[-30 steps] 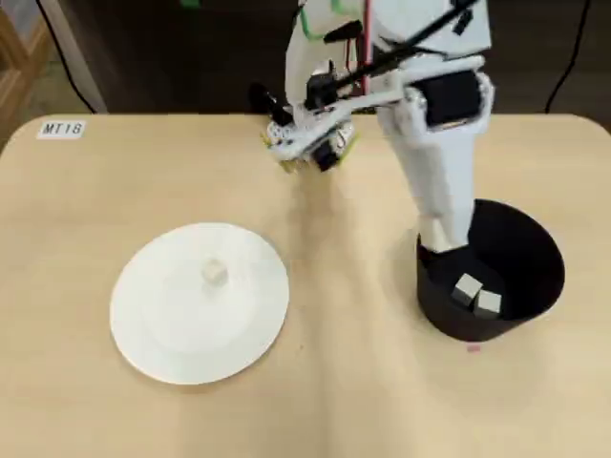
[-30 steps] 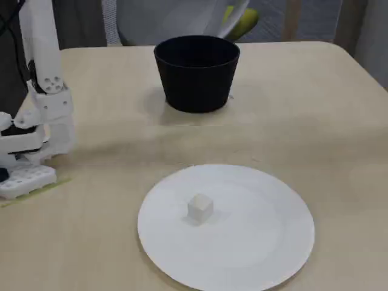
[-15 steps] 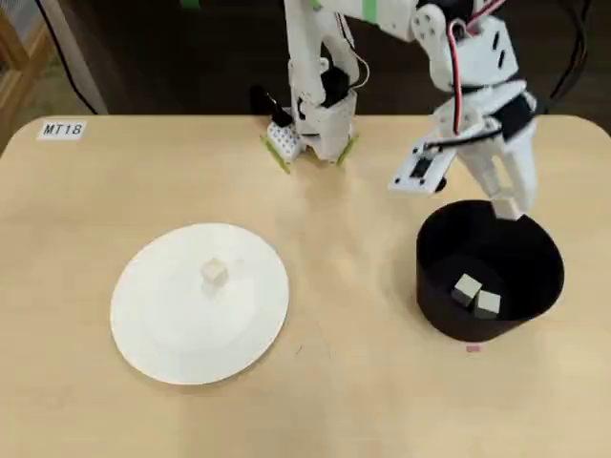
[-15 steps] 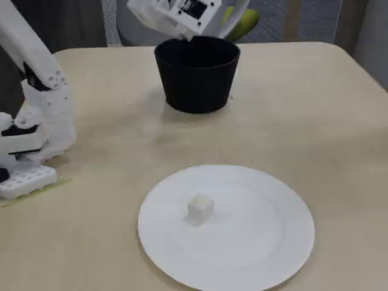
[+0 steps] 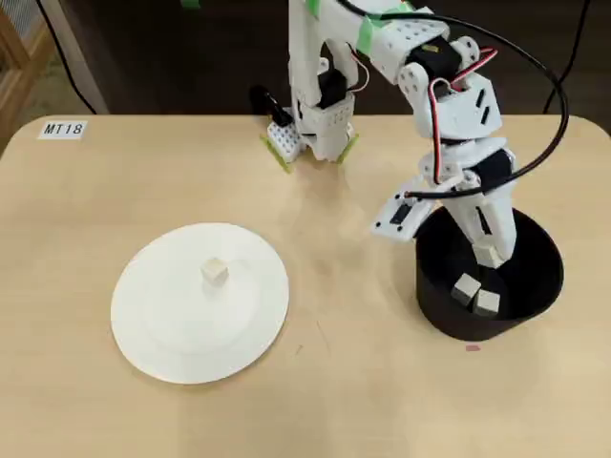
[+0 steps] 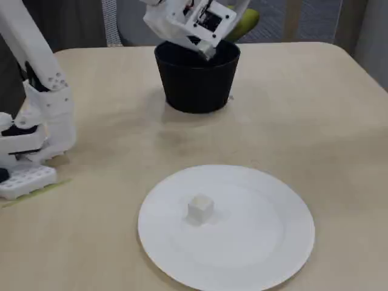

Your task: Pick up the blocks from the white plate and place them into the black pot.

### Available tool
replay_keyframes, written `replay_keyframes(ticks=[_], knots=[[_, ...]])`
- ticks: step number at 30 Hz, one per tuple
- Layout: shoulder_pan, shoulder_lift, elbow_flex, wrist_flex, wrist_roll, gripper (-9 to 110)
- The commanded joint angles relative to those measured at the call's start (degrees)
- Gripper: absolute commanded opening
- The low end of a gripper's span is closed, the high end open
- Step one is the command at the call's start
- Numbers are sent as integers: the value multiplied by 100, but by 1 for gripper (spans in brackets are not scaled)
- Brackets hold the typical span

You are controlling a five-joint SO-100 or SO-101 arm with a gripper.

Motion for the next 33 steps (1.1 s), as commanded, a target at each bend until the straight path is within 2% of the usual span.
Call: replay_keyframes(ticks=[1,7,8,10,11,19,27,33], knots=[[35,53,-18,18,-35,32],[123,123,-18,70,-44,31],[149,141,-18,70,-26,25],[264,229,-79,141,18,2],[352,316,-88,185,26,-2],[2171,896,-369,1125,940,-2],[4649,149,-896,3138,1600,-2],[5757,-272,-1002,3876,1705,-2]])
